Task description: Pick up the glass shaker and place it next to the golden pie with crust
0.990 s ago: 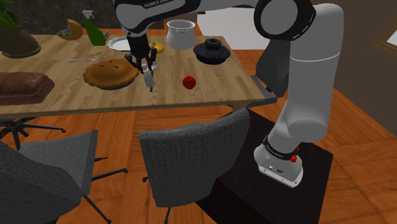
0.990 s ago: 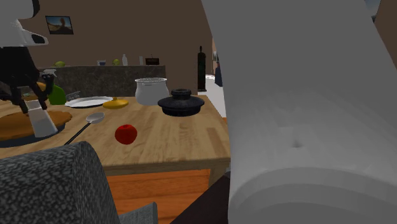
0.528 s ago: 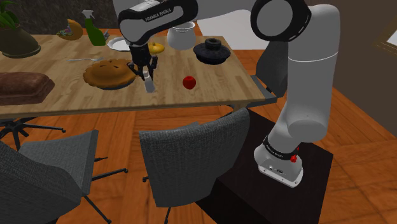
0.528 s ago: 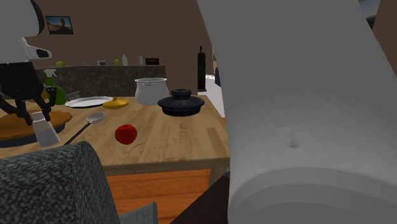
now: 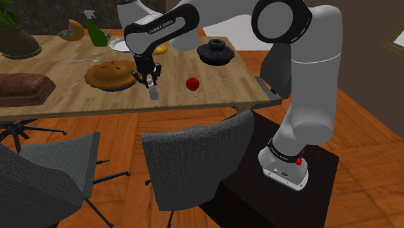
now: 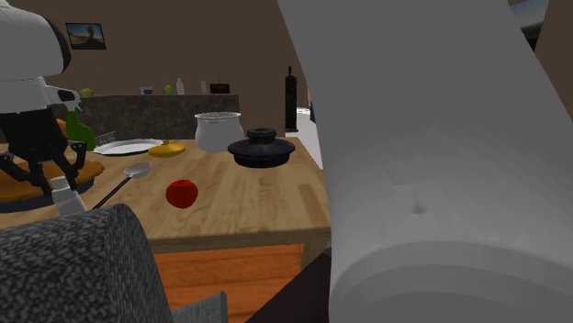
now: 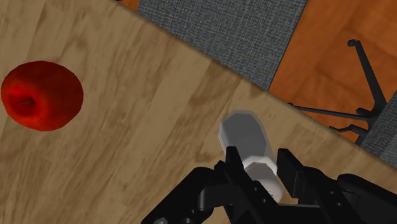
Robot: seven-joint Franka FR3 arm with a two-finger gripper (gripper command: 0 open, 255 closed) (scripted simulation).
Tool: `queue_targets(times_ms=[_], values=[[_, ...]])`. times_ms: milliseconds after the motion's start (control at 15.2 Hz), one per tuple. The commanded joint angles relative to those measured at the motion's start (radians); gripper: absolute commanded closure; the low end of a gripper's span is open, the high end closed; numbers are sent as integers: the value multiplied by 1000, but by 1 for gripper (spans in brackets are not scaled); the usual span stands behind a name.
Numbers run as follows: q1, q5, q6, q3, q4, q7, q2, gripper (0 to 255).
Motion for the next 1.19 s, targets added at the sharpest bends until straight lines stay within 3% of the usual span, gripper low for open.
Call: queue_targets(times_ms=[0, 330, 396, 726, 990, 1122], values=[[-1, 0, 5, 0, -1, 0, 3, 255], [-1, 0, 5, 0, -1, 0, 3, 255], [-1, 0, 5, 0, -1, 0, 3, 0], [-1, 0, 5, 0, -1, 0, 3, 0], [4, 6, -107, 4, 75, -5, -32, 0], [4, 6, -107, 4, 75, -5, -32, 0]])
